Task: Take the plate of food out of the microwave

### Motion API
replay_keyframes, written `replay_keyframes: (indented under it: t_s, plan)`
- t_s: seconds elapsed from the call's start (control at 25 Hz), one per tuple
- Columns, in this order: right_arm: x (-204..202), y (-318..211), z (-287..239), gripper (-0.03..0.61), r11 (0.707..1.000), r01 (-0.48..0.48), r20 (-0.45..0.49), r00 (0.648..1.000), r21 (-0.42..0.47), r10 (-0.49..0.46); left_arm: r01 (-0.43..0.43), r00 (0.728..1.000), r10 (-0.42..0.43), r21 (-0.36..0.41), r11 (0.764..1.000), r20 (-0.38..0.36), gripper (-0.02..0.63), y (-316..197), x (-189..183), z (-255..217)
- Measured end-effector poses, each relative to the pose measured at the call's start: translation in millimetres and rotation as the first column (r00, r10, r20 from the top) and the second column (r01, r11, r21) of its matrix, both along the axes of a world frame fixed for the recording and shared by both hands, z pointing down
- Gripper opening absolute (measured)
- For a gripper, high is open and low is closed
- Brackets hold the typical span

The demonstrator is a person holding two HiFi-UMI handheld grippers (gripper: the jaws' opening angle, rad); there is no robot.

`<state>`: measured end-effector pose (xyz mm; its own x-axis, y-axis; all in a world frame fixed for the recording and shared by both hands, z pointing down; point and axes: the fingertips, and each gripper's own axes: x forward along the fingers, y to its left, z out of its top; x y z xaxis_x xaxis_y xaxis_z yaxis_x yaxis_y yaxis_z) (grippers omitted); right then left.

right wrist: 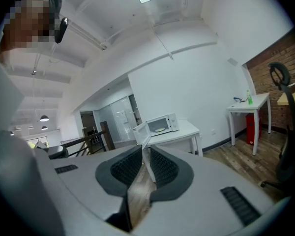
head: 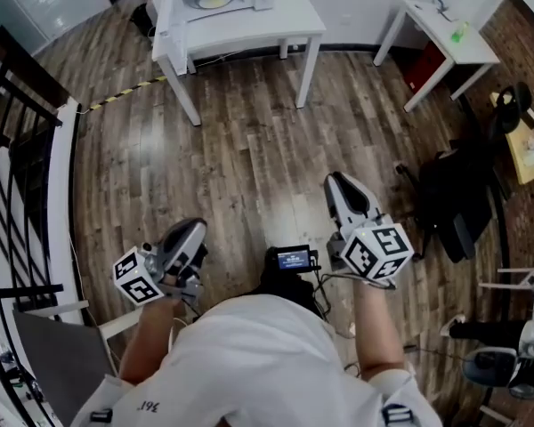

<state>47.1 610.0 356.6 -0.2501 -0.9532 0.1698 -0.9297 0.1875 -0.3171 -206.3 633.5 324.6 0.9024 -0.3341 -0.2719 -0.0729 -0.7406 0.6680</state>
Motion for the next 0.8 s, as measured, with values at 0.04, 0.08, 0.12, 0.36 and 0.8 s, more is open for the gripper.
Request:
replay_keyframes:
  t_s: [0.04, 0.08, 0.12, 0.36, 0.8]
  plan:
    - [7, -10, 1, 0.052, 1.0, 0.007, 0.001, 1.0, -0.003, -0.006, 0.006, 1.0, -0.006, -0.001, 1.0, 0.003, 0.005, -9, 9, -1]
    - [14, -19, 1, 0.052, 1.0, 0.012, 0.004, 1.0, -0.006, -0.012, 0.011, 1.0, -0.011, -0.001, 1.0, 0.007, 0.005, -18, 17, -2]
    - [20, -28, 1, 0.052, 1.0, 0.018, 0.007, 1.0, -0.01, -0.018, 0.016, 1.0, -0.016, -0.002, 1.0, 0.011, 0.005, -25, 24, -2]
    - [35, -77, 10, 0.052, 0.998, 0.061, 0.016, 0.998, -0.03, -0.061, 0.048, 0.999, -0.048, -0.009, 0.999, 0.026, 0.005, -71, 51, 0]
    - [28, -168, 33, 0.052, 0.994, 0.079, 0.026, 0.997, -0.079, -0.078, 0.008, 0.999, -0.007, -0.012, 1.0, 0.051, 0.005, -175, 78, 19]
